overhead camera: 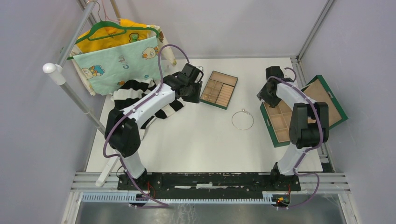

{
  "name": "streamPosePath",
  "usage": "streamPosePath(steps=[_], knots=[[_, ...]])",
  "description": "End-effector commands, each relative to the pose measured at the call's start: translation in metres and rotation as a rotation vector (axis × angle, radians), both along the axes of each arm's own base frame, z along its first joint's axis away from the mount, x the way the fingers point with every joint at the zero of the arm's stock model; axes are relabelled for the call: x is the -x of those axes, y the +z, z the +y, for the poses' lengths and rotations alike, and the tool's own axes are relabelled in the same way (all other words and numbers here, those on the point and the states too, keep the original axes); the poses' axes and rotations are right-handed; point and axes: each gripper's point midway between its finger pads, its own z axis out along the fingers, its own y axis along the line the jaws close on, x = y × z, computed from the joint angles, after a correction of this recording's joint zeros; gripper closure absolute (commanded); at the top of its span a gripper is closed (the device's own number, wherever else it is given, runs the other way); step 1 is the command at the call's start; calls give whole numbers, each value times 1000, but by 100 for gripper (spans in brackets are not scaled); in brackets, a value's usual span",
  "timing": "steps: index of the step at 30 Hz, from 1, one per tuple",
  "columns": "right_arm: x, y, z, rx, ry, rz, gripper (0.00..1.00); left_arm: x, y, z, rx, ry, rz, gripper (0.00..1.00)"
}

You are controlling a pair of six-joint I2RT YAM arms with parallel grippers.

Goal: Organize the mixed jewelry

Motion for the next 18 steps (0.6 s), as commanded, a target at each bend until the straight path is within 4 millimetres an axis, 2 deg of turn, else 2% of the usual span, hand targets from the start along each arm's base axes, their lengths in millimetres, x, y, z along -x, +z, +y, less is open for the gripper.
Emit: streamPosePath(steps=[1, 5, 9, 11, 15, 18], knots=[[-12, -1, -7, 18, -42, -50, 43, -1, 19, 2, 28, 26, -41, 64], [-31, 3, -2, 36, 88, -94, 65, -1, 21, 3, 21, 24, -46, 64], [-54, 6, 23, 21, 286, -122, 76, 0, 21, 4, 21, 22, -42, 65], [-58, 6, 40, 42, 379, -94, 83, 2, 19, 2, 22, 16, -35, 65], [-58, 5, 79, 80, 554, -76, 89, 0, 19, 1, 24, 21, -34, 65], [-52, 3, 105, 85, 664, -65, 89, 1, 18, 0, 28, 13, -29, 65]])
